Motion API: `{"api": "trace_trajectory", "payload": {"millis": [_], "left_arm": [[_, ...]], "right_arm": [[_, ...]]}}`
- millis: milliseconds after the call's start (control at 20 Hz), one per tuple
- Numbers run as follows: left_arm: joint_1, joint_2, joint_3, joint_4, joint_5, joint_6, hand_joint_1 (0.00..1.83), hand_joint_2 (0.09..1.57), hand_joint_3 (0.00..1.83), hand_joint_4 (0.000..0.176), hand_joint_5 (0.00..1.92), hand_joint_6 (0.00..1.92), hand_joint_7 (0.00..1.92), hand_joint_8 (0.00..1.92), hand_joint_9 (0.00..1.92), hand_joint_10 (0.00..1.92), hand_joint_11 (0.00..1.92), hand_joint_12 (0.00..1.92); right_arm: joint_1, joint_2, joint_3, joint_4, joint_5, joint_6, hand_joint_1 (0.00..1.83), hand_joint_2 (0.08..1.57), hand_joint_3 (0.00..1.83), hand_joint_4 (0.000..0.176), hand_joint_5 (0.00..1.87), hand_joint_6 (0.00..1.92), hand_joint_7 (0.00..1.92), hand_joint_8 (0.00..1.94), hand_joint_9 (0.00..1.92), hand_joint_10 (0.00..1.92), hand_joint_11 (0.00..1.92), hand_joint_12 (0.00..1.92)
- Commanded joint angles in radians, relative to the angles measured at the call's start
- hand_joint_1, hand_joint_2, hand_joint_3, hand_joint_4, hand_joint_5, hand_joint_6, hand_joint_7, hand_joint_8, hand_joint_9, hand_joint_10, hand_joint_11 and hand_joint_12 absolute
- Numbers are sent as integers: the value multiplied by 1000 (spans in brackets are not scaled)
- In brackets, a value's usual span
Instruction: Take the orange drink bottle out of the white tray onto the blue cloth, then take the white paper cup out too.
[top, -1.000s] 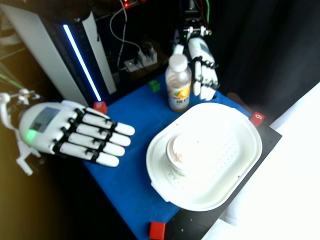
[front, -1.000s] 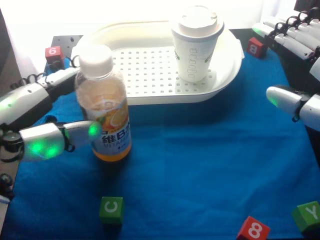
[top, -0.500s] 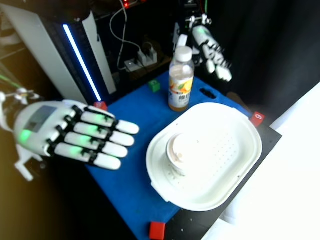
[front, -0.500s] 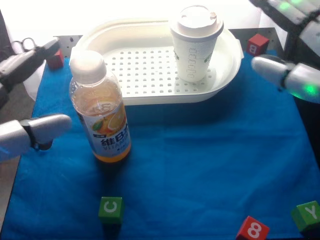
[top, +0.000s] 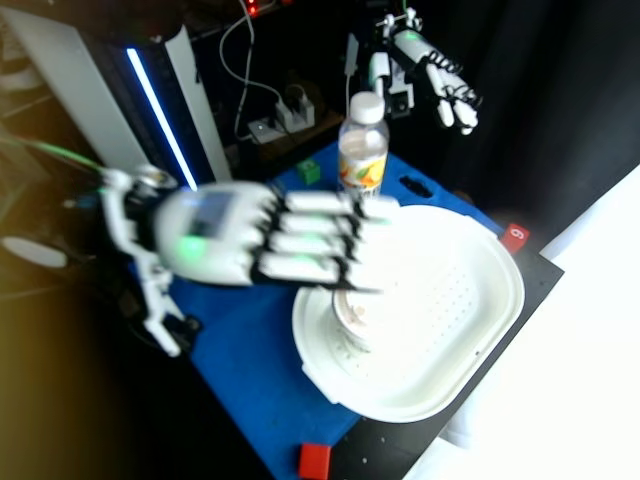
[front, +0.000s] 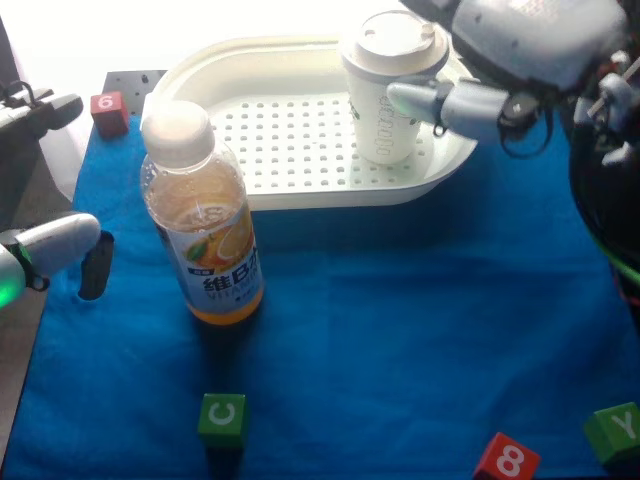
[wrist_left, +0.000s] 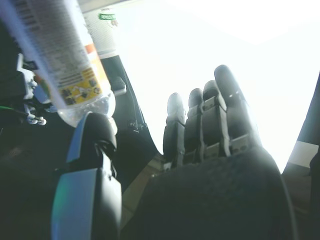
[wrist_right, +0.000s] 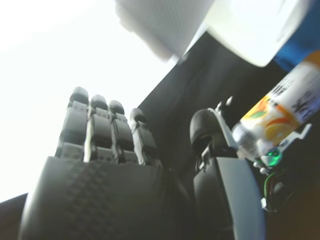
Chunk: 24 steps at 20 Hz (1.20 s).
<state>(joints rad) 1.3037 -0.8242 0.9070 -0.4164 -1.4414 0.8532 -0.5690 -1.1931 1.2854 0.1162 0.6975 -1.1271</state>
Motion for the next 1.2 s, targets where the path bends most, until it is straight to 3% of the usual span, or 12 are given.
{"api": "trace_trajectory", "payload": {"millis": [0,100,150,250,450,650,850,900,950,1000,1050,1150], "left_arm": [[-5,6,3,1,-127,-2,514,1213,3,5,279,0,157,0,148,4,0,819],[-5,6,3,0,-129,-2,536,1218,3,21,270,0,154,0,144,2,0,829],[-5,6,3,0,-128,-2,533,1226,3,5,274,1,159,1,155,5,0,861],[-5,5,4,0,-128,-2,514,1225,2,0,281,2,162,1,173,8,0,920],[-5,2,7,0,-129,-3,518,1227,0,0,254,0,138,0,148,0,0,816],[-5,-1,10,0,-127,-5,525,1209,0,25,262,2,135,2,175,10,0,936],[-5,-4,10,-3,-125,-8,543,1212,0,43,284,6,183,7,233,19,0,1074],[-5,-5,10,-4,-125,-8,534,1213,1,44,282,3,177,2,224,11,0,1040],[-5,-6,10,-5,-126,-8,531,1224,3,34,278,1,179,2,235,13,0,1071],[-5,-6,9,-5,-126,-8,532,1227,4,18,274,0,178,1,235,12,0,1079],[-5,-6,9,-7,-126,-8,524,1228,2,10,272,0,174,0,234,9,0,1029],[-5,-8,10,-9,-126,-8,506,1229,2,7,271,0,166,0,224,3,0,997]], "right_arm": [[20,-13,15,-2,85,-2,449,1272,0,29,0,0,0,0,0,0,0,0],[40,-53,63,1,38,-2,505,1242,0,31,0,0,0,0,0,0,0,0],[46,-70,81,6,24,-2,497,1212,0,46,0,0,0,0,0,0,0,0],[51,-100,116,17,3,-2,496,1173,0,18,0,0,0,0,0,0,33,16],[58,-150,182,39,-44,-2,588,1113,0,23,0,0,0,0,0,0,3,166],[58,-188,238,61,-96,-2,659,1104,3,0,0,0,0,0,0,0,0,318],[58,-190,251,77,-116,-2,692,1153,3,0,152,33,191,23,247,77,0,1285],[57,-190,250,78,-119,-2,708,1168,4,0,260,68,377,74,418,157,0,1482],[57,-190,245,78,-120,-2,729,1181,0,0,386,137,543,159,478,570,189,1641],[57,-190,238,78,-120,-2,741,1200,5,0,397,473,514,624,462,1114,373,1766],[57,-185,229,78,-120,-2,814,1200,1,0,245,1239,386,1320,602,1699,711,1915],[57,-177,222,78,-120,-1,820,1206,2,0,216,1393,372,1418,636,1759,780,1920]]}}
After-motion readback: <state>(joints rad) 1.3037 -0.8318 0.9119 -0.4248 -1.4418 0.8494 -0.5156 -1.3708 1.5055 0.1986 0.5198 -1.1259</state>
